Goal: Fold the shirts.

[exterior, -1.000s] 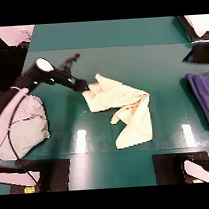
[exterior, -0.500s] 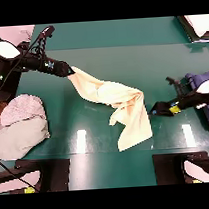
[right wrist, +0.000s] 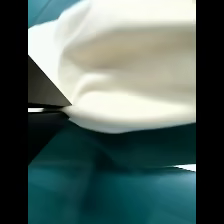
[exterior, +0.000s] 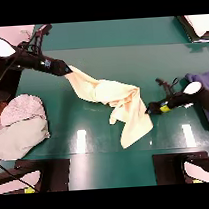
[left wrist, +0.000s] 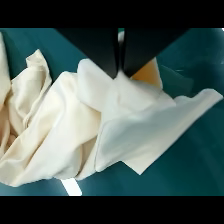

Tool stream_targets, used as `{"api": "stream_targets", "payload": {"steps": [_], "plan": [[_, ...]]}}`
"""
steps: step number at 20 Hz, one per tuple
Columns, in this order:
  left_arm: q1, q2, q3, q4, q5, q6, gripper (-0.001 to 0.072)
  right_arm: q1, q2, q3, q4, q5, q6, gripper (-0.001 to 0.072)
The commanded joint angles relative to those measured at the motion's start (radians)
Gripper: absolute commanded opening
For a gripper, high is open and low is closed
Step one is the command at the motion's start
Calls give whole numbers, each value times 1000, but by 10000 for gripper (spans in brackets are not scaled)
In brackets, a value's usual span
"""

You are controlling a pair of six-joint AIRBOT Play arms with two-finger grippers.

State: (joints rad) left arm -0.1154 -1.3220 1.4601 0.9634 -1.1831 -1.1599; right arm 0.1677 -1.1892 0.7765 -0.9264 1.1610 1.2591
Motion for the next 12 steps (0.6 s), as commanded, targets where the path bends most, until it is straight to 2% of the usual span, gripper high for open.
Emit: {"api": "stream_targets", "payload": {"steps": [1,7,12], "plan": [[1,49,147,136,-3,-21,25,-116,114,155,-60,3,35,14],[1,148,521,130,-4,-19,25,-308,293,548,-95,33,34,13],[1,271,608,97,51,-19,25,-317,344,762,-96,77,33,13]]}}
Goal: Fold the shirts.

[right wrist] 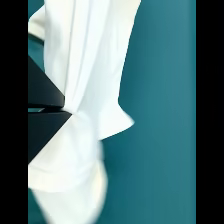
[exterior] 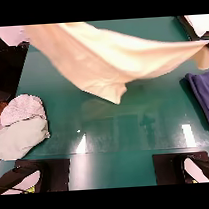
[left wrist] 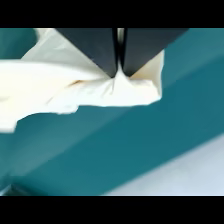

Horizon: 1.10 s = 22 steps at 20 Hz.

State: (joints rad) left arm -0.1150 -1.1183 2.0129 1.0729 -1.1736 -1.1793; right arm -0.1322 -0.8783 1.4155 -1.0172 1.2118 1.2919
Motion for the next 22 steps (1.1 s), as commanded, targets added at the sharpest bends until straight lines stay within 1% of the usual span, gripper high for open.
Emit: {"api": "stream_targets", "payload": {"steps": [1,5,7,9,11,13,14,17,18,20,22], "plan": [[0,101,55,-13,66,0,25,-17,37,166,-5,45,0,13],[0,229,56,-24,185,0,24,-17,38,315,-4,164,2,14],[0,269,60,-51,237,0,24,-17,38,352,-4,229,16,13],[0,264,84,-60,237,1,24,-17,28,353,-3,313,103,13],[0,222,74,-33,208,0,24,-3,-18,352,-4,449,159,13],[0,132,48,-9,134,-19,24,47,-96,352,-5,552,201,13],[0,73,25,-8,85,-26,24,81,-140,346,-5,576,204,13],[0,-136,-30,-5,-78,-26,25,190,-244,219,-6,536,203,13],[0,-207,-40,-5,-108,-29,25,214,-281,158,-6,512,199,13],[0,-346,-50,1,-119,-44,25,231,-364,29,-6,412,155,13],[0,-467,-50,1,-89,-47,25,214,-450,-55,-6,267,117,13]]}}
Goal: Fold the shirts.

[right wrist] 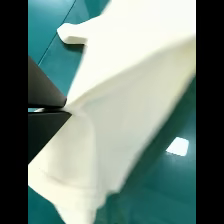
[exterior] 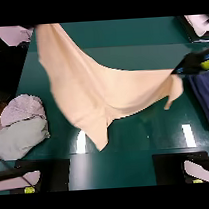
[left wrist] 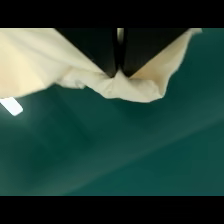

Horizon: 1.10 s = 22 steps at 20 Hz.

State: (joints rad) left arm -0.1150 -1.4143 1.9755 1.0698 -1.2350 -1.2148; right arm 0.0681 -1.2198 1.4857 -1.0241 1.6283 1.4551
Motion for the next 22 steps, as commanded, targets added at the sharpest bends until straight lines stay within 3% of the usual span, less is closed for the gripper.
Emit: {"api": "stream_targets", "payload": {"steps": [1,7,8,9,10,11,13,18,19,20,22], "plan": [[0,-218,-13,4,-7,-12,25,1,-148,-150,0,-220,-60,13],[0,-327,-12,4,103,-14,26,-115,-304,-164,4,-524,-91,15],[0,-327,-12,5,119,-29,58,-129,-311,-164,11,-540,-91,22],[0,-327,-12,8,127,-56,396,-144,-312,-164,12,-546,-91,126],[1,-327,-12,28,126,-84,662,-157,-311,-163,12,-547,-91,397],[1,-327,-6,64,111,-112,680,-171,-310,-150,11,-525,-91,474],[8,-326,23,155,28,-153,679,-199,-299,-113,11,-456,-92,444],[112,-323,-2,99,-280,-219,679,-248,-183,-98,10,-290,-170,440],[124,-310,-58,78,-294,-219,678,-255,-157,-98,10,-269,-184,440],[124,-288,-129,57,-283,-216,611,-255,-135,-98,10,-254,-187,437],[121,-210,-321,35,-213,-190,597,-255,-85,-113,11,-261,-193,435]]}}
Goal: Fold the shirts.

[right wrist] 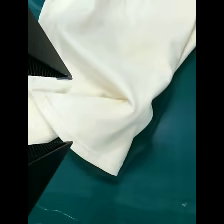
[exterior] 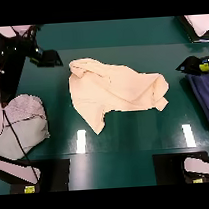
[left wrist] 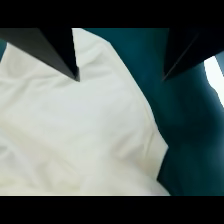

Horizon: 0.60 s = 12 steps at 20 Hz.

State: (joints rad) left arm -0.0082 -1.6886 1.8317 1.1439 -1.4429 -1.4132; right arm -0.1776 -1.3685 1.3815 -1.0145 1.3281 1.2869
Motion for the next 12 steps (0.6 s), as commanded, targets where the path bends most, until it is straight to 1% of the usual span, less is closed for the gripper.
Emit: {"api": "stream_targets", "payload": {"steps": [1,4,6,9,10,12], "plan": [[14,119,-296,-46,54,10,597,-10,88,-27,1,27,-25,435],[17,279,-629,-53,226,27,597,-9,150,-99,2,-7,-25,435],[17,349,-796,-127,314,51,597,-9,179,-150,2,-31,-25,434],[17,359,-938,-296,367,143,597,-4,198,-188,2,-27,-25,434],[17,359,-973,-337,402,160,597,-5,207,-198,3,-27,-25,434],[17,359,-1024,-375,480,161,597,-5,222,-208,3,-27,-24,434]]}}
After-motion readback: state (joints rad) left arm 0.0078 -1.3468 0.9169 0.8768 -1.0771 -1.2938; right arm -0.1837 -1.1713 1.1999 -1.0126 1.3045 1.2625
